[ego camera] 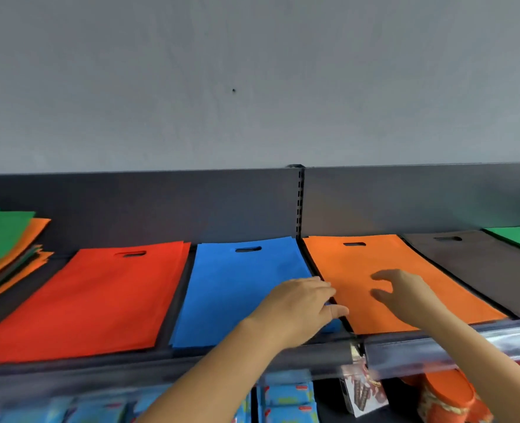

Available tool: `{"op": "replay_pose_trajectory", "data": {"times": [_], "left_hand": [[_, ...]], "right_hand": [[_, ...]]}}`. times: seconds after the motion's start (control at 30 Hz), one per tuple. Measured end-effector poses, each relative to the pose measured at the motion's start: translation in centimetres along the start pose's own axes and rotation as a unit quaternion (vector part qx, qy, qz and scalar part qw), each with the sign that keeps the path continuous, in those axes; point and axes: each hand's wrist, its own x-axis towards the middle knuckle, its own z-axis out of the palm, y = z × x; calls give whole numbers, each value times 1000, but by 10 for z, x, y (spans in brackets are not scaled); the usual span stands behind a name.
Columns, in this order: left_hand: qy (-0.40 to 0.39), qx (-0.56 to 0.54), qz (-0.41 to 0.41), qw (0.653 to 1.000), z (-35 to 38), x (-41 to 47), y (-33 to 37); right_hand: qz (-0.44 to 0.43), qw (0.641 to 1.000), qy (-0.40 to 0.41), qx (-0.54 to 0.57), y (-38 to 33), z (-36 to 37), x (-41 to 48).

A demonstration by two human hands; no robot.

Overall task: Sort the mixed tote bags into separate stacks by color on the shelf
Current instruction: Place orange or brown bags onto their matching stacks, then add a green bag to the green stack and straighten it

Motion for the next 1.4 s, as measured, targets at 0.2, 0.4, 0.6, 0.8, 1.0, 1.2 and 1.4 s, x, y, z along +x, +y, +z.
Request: {"op": "replay_pose_trajectory", "data": {"times": [0.2, 0.4, 0.6, 0.8, 1.0, 1.2, 1.4], "left_hand": [[101, 106, -75, 986, -49, -102, -97], [168, 135, -192, 957, -94, -250, -200], [197, 152, -296, 922, -139, -379, -282], [99, 124, -378, 912, -163, -444, -348], [40, 58, -358, 931, -166, -459, -371], [11, 53, -348, 936, -179, -460, -378], [74, 57, -348, 933, -181, -457, -387]], "right_hand": [[-151, 985, 29, 77, -135, 14, -16], [-292, 949, 2, 117, -291, 59, -50], [-413, 901, -11, 131, -434, 102, -93], [-477, 866, -53, 141, -531, 130, -130], [-498, 856, -116, 80, -563, 146, -140], [-510, 845, -35, 155, -576, 135, -141], [-433, 870, 10, 235, -595, 117, -132]]}}
